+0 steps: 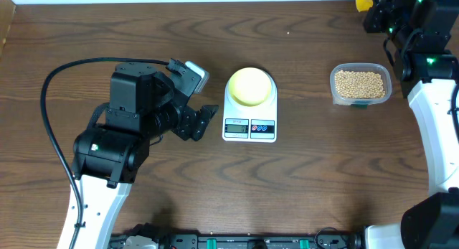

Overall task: Scoop item into bowl and weigh 50g on scale
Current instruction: 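Lower the yellow scoop with the right gripper into the soybean tub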

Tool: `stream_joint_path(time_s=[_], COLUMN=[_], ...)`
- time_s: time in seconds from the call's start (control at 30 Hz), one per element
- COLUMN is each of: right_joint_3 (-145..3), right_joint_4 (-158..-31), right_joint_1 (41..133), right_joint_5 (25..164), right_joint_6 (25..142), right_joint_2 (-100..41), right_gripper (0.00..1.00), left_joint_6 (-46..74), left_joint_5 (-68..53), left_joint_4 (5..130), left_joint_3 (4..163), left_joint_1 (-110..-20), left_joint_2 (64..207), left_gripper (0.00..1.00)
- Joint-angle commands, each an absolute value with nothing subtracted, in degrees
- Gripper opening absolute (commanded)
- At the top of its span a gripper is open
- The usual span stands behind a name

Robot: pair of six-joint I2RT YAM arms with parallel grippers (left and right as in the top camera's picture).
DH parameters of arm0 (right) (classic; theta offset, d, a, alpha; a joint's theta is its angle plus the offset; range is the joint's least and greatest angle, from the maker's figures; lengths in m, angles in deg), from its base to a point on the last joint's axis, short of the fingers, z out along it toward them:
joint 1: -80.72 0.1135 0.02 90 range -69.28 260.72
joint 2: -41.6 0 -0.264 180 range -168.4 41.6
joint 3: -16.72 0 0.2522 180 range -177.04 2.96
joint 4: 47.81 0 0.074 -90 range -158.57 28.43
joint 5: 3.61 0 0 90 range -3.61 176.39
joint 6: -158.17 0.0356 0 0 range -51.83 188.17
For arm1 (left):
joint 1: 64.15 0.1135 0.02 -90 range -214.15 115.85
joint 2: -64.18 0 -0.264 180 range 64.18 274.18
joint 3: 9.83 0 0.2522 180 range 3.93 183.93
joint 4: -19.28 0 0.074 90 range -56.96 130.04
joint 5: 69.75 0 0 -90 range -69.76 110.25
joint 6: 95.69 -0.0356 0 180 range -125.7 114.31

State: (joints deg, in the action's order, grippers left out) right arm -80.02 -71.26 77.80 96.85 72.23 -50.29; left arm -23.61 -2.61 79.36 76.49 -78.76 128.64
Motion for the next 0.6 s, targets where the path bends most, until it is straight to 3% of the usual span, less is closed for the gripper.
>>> stream_joint_path(time_s=[0.0, 0.57], right_joint_3=[-80.6, -80.6], right_joint_4=[-71.5, -74.6], right_joint_1=[78.2, 78.2], right_joint_5=[96.4, 93.4], right_joint_6=[72.1, 70.7], right_joint_2=[-50.6, -50.6], right_gripper=[0.01, 0.01], left_joint_6=[-24.3, -24.3], left_joint_5=[-3.7, -3.7], left_joint_4=[79.6, 79.6], left_joint_3=[76.3, 76.3], left_joint_1=[-78.4, -78.4], left_joint_2=[128.6, 128.6], left_gripper=[0.84, 0.84])
